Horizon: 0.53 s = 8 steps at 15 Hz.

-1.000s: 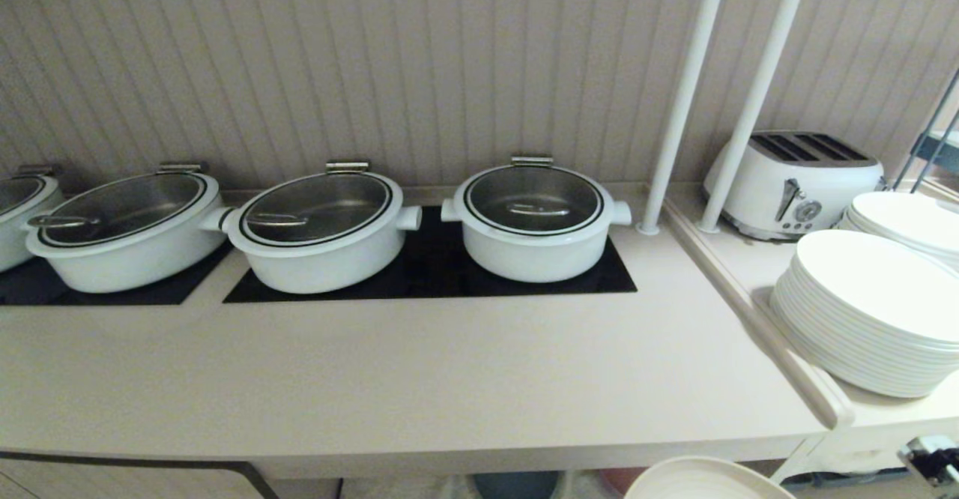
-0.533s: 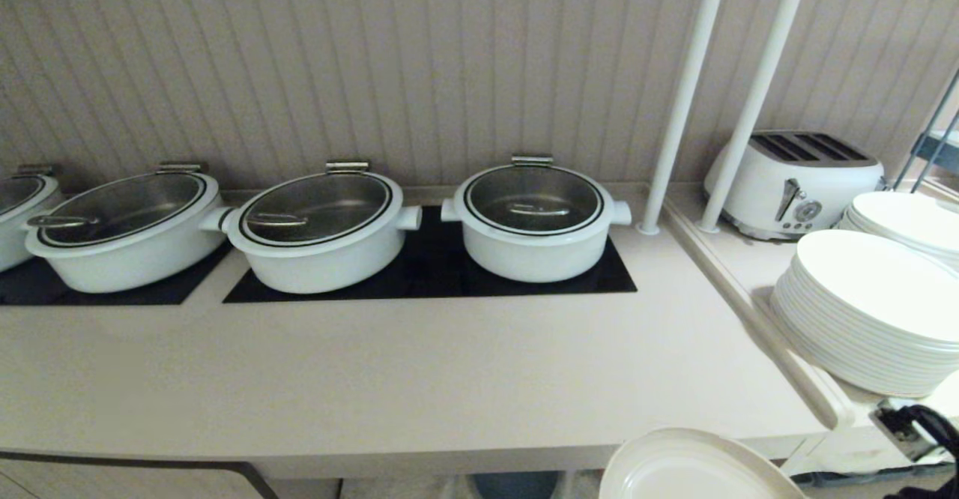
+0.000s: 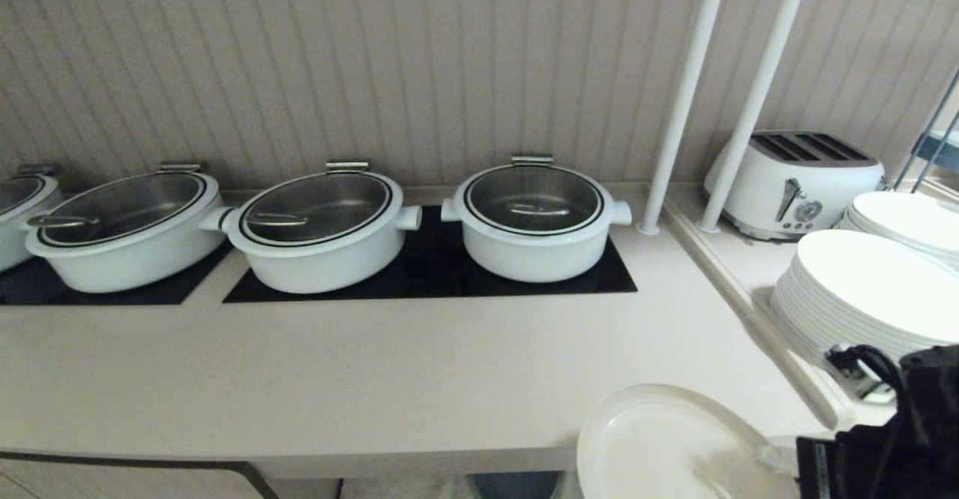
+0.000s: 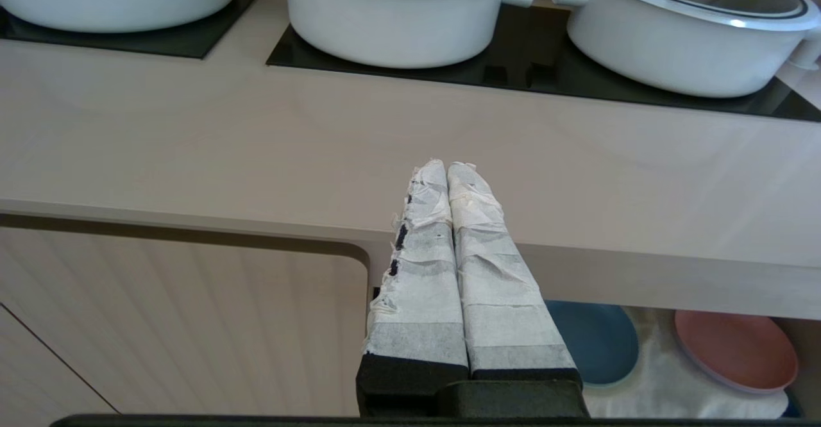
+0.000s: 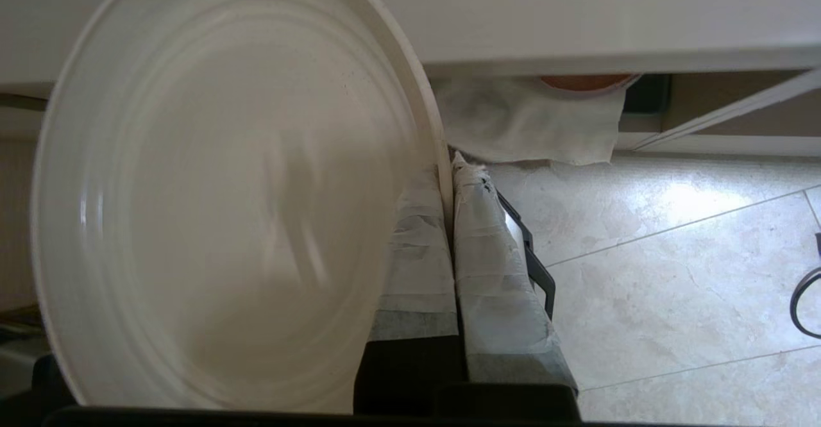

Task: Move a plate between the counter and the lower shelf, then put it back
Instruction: Put the plate

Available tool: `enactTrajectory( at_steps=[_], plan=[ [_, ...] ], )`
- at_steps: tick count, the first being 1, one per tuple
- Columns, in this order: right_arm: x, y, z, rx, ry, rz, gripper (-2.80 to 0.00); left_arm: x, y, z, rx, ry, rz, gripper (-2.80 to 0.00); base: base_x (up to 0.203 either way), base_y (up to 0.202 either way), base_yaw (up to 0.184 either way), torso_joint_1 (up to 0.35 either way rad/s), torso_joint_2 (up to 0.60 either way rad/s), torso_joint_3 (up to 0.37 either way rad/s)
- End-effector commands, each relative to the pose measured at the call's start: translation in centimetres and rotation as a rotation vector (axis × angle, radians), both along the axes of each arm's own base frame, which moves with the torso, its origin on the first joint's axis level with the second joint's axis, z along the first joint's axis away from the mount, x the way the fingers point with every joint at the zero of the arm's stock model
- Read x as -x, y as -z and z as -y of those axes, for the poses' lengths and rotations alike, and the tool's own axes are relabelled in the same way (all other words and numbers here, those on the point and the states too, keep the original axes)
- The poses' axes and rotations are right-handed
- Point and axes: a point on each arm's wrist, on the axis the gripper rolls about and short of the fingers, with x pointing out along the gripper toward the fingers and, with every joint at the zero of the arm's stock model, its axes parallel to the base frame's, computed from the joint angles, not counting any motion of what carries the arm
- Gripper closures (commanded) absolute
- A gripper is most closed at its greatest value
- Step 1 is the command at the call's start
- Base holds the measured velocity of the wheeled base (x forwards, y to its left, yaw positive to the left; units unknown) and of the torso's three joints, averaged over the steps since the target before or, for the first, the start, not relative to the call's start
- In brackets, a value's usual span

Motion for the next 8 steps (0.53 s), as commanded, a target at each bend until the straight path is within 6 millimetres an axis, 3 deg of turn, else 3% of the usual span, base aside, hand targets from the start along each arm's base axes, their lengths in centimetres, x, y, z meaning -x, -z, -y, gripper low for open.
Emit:
enactTrajectory(
  at_steps=[1, 8],
  plan=[
    [-2.5, 1.1, -0.9, 0.014, -0.006, -0.055, 0.00, 0.0, 0.0, 0.0, 0.001, -0.001, 0.001, 0.00, 0.000, 0.000, 0.000, 0.000, 0.00, 0.000],
    [-8.7, 4.3, -4.4, -0.016, -0.040, -0.032, 0.00, 0.0, 0.0, 0.0, 0.001, -0.001, 0.000, 0.00, 0.000, 0.000, 0.000, 0.000, 0.00, 0.000]
  ],
)
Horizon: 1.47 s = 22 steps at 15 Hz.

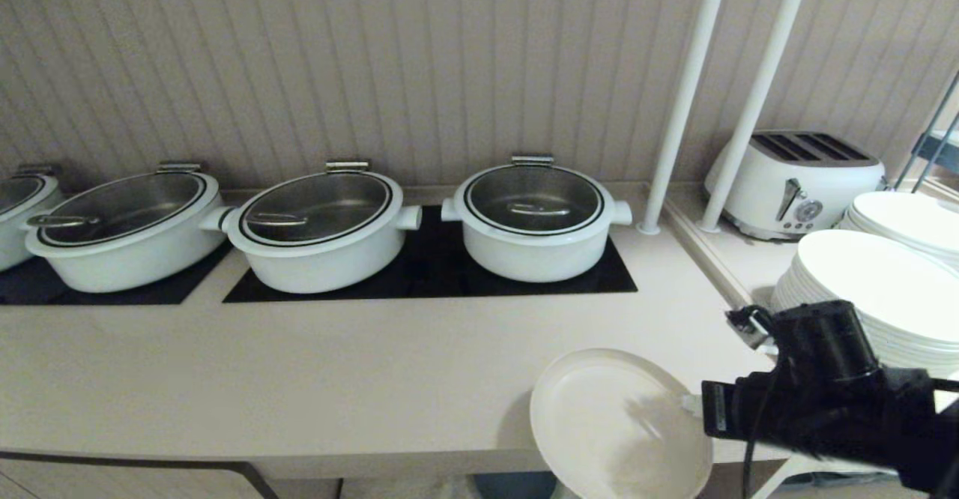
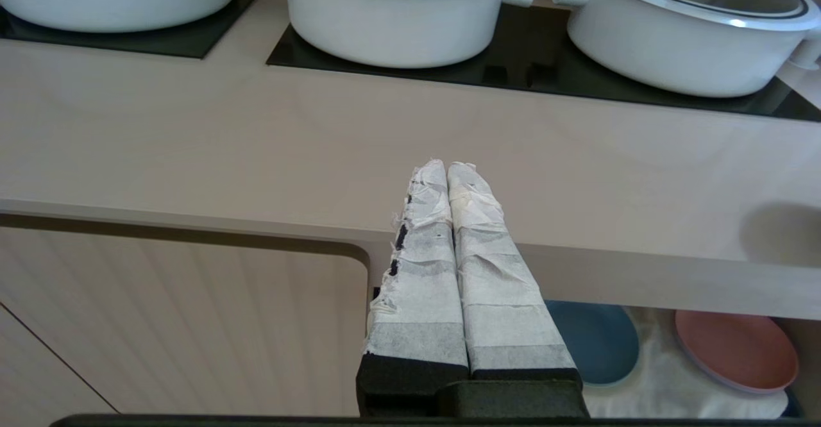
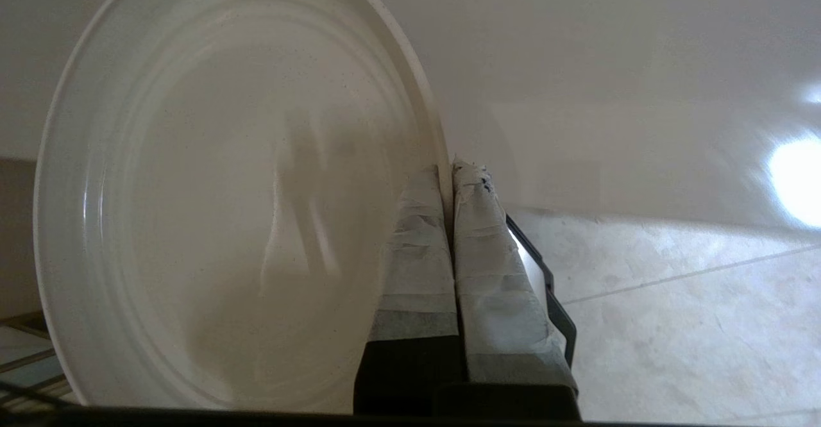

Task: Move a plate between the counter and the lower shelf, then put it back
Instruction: Put the plate

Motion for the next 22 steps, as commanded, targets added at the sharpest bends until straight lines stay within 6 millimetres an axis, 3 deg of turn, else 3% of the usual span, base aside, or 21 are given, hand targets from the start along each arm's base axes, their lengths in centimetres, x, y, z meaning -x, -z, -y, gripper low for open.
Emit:
enactTrajectory(
  at_steps=[1, 4, 11, 22],
  plan=[
    [-2.3, 1.9, -1.1, 0.008, -0.004, -0.042, 0.00, 0.0, 0.0, 0.0, 0.001, -0.001, 0.001, 0.00, 0.000, 0.000, 0.000, 0.000, 0.00, 0.000],
    [-4.0, 2.1, -1.8, -0.011, 0.007, -0.031, 0.00, 0.0, 0.0, 0.0, 0.001, -0.001, 0.001, 0.00, 0.000, 0.000, 0.000, 0.000, 0.00, 0.000],
    [-5.8, 2.2, -4.5, -0.052, -0.019, -0.018, 0.00, 0.0, 0.0, 0.0, 0.001, -0.001, 0.001, 0.00, 0.000, 0.000, 0.000, 0.000, 0.00, 0.000],
    [-8.2, 3.7, -5.4, -0.054, -0.004, -0.029, 0.00, 0.0, 0.0, 0.0, 0.001, -0.001, 0.000, 0.00, 0.000, 0.000, 0.000, 0.000, 0.00, 0.000]
  ],
)
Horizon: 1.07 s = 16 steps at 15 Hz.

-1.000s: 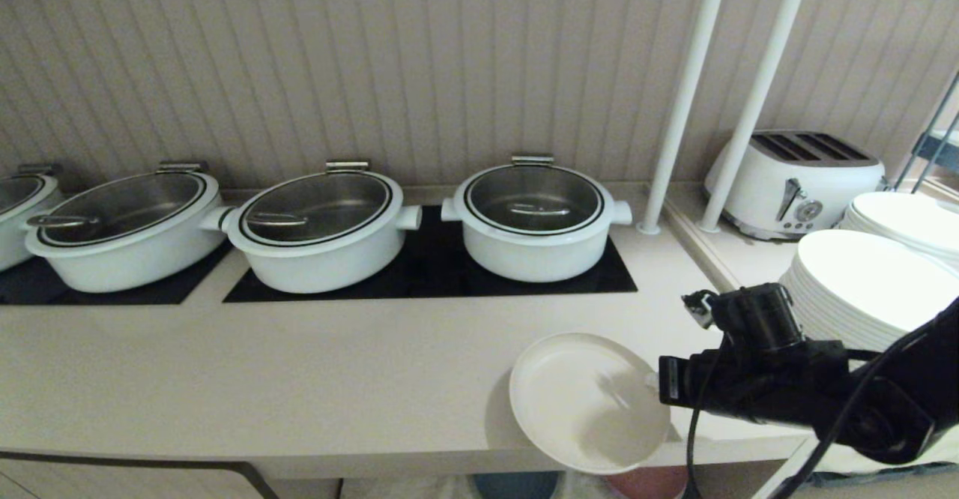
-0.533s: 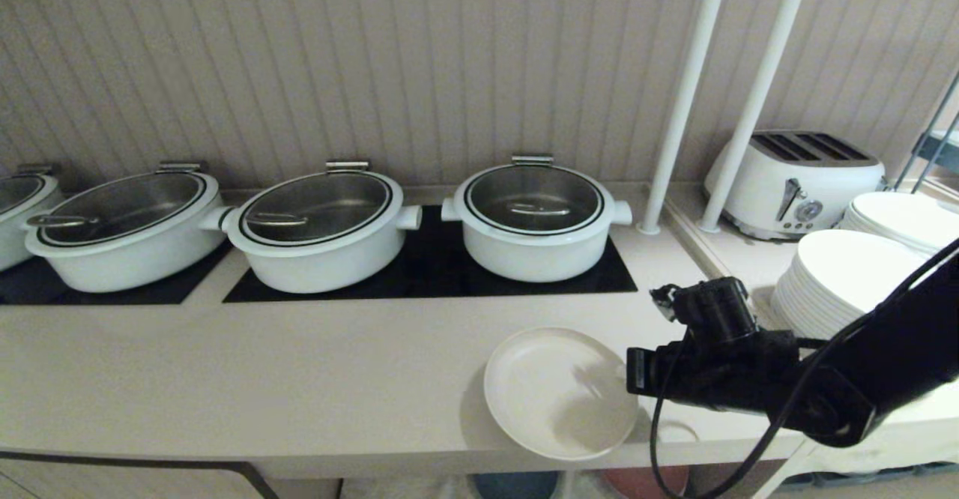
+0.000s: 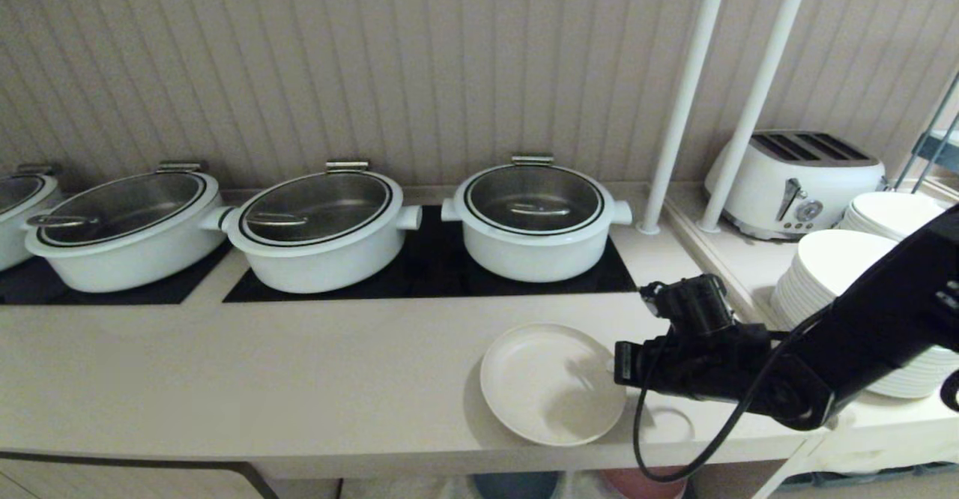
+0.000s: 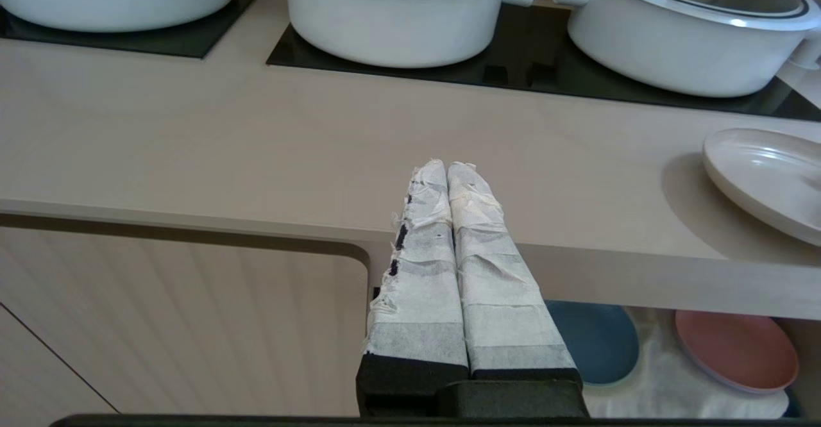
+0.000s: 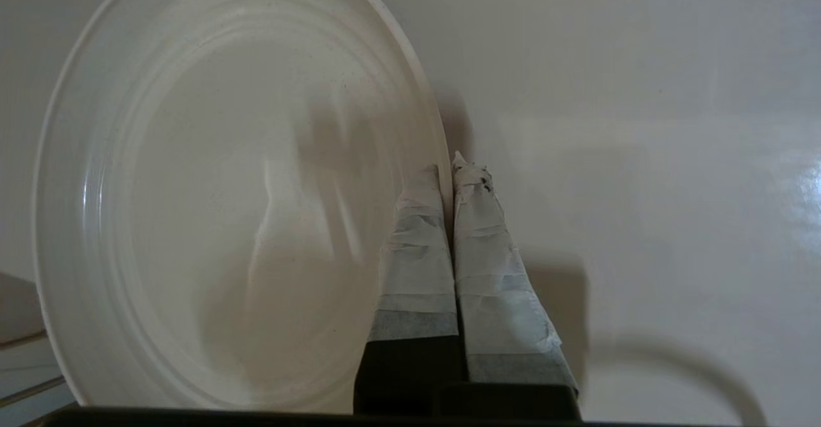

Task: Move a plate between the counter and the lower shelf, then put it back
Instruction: Put the plate

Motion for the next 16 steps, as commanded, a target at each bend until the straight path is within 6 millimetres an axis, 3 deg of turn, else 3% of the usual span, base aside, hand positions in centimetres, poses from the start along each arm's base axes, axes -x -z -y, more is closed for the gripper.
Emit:
enactTrajectory(
  at_steps=[1, 16],
  plan=[
    [-0.3, 0.5, -0.1, 0.001, 0.003, -0.008, 0.00, 0.0, 0.0, 0.0, 0.001, -0.001, 0.000, 0.00, 0.000, 0.000, 0.000, 0.000, 0.00, 0.000],
    [-1.8, 1.4, 0.3, 0.001, 0.029, -0.010, 0.00, 0.0, 0.0, 0.0, 0.001, -0.001, 0.001, 0.00, 0.000, 0.000, 0.000, 0.000, 0.00, 0.000]
  ],
)
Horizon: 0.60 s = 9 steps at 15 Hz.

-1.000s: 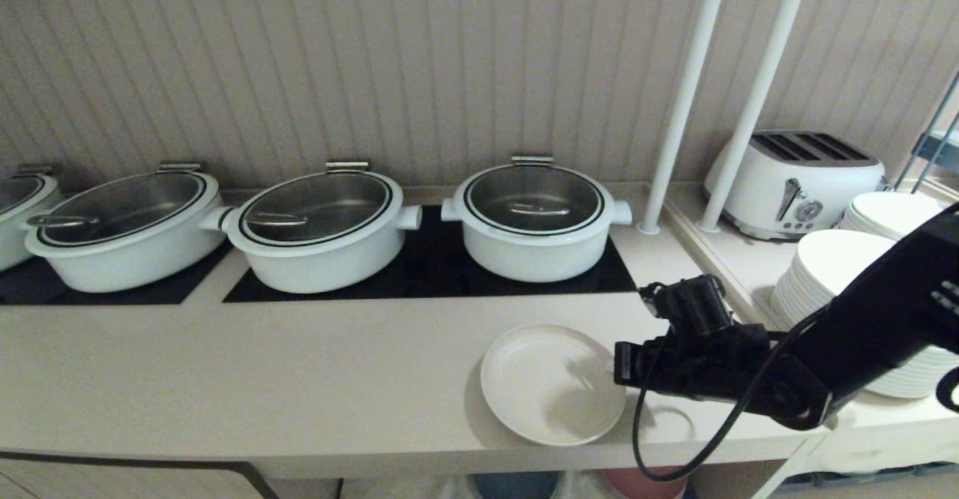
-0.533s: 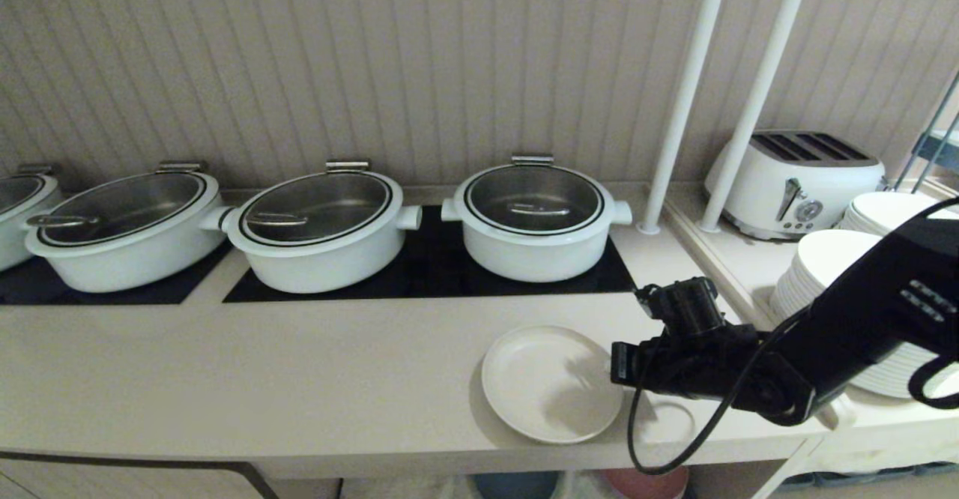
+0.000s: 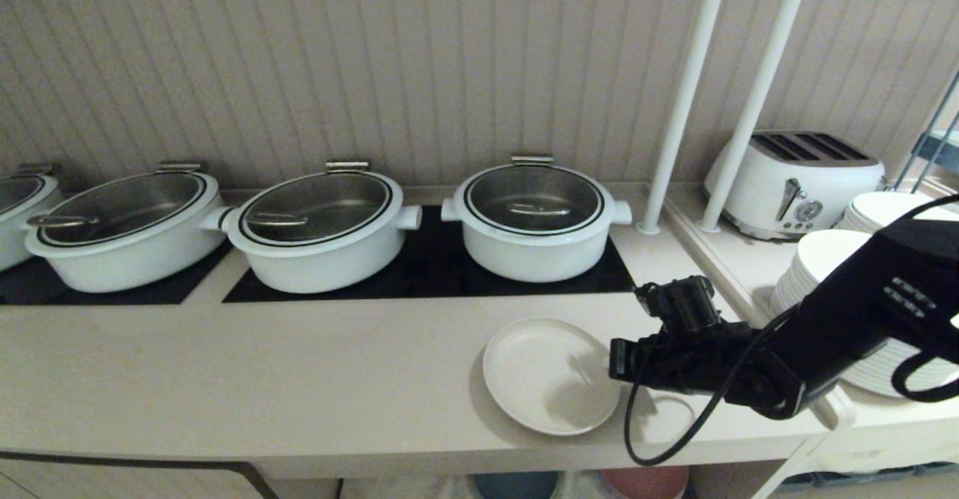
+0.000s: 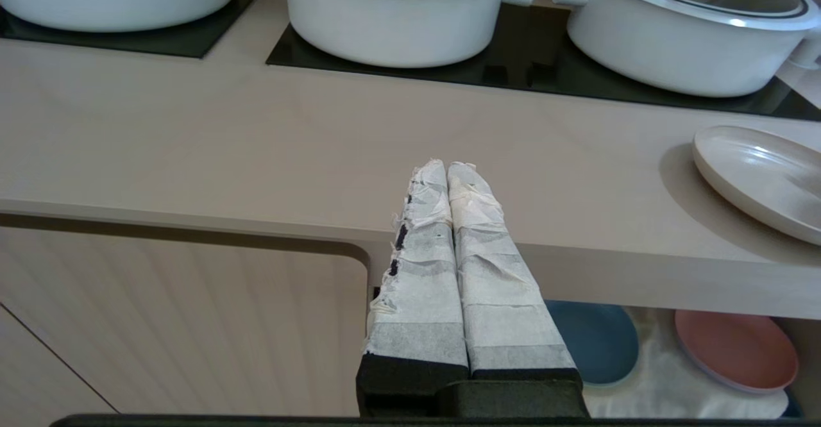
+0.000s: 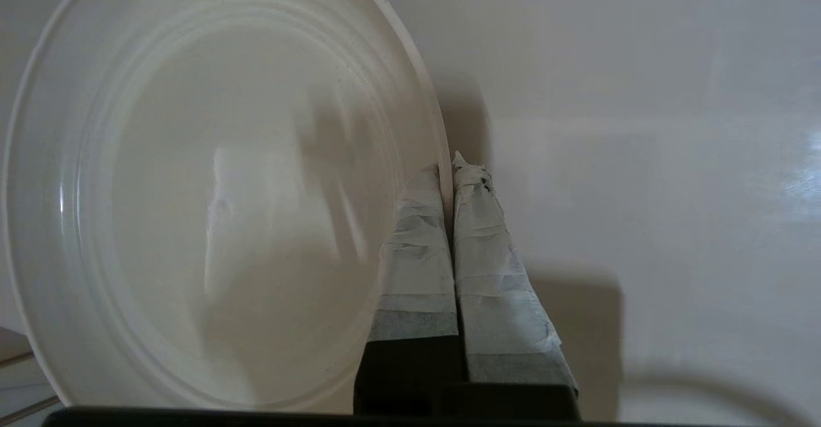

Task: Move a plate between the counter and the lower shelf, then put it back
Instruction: Put the plate

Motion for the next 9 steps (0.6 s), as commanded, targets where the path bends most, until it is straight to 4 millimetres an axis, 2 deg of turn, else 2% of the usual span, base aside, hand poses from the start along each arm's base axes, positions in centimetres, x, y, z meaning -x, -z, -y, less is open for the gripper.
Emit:
enactTrajectory(
  at_steps=[1, 9],
  plan=[
    [0.0, -0.4, 0.0, -0.008, 0.002, 0.010, 0.00, 0.0, 0.0, 0.0, 0.001, -0.001, 0.000, 0.00, 0.000, 0.000, 0.000, 0.000, 0.00, 0.000],
    [0.2, -1.7, 0.1, -0.022, 0.003, 0.044, 0.00, 0.0, 0.0, 0.0, 0.001, -0.001, 0.002, 0.00, 0.000, 0.000, 0.000, 0.000, 0.00, 0.000]
  ],
)
